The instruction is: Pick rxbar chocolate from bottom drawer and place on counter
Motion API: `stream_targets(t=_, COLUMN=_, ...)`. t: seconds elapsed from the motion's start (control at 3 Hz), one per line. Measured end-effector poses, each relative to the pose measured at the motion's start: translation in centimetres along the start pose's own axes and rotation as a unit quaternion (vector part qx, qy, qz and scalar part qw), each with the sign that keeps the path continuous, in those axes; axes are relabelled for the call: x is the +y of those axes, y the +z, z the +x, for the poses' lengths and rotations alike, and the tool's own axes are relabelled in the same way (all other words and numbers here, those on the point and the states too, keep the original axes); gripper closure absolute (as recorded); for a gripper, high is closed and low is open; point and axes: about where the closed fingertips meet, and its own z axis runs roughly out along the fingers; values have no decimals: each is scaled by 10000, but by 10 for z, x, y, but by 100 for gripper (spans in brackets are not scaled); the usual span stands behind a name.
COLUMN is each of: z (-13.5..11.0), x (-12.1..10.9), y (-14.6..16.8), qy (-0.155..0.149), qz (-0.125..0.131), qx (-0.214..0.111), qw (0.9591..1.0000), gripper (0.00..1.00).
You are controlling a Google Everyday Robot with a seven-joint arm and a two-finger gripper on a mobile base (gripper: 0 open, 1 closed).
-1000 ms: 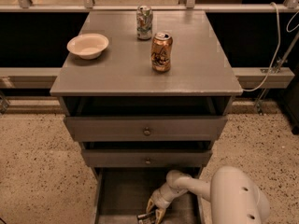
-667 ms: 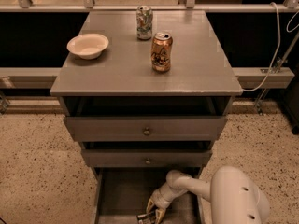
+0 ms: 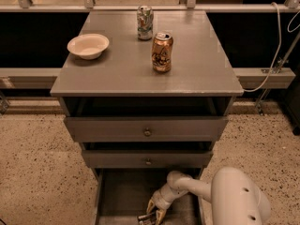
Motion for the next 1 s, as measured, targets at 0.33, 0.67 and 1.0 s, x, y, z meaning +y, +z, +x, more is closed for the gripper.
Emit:
stream_targets(t=0.33, z=0, x=0, y=0, qy=0, qz=0, qx=0, qw=10000, gripper=100)
stream_targets(t=0.67, z=0, x=0, y=0, qy=0, qz=0, qx=0, qw=10000, gripper=100)
stream_targets(t=1.0, z=0, x=0, y=0, qy=0, qz=0, qx=0, qw=10000, gripper=100)
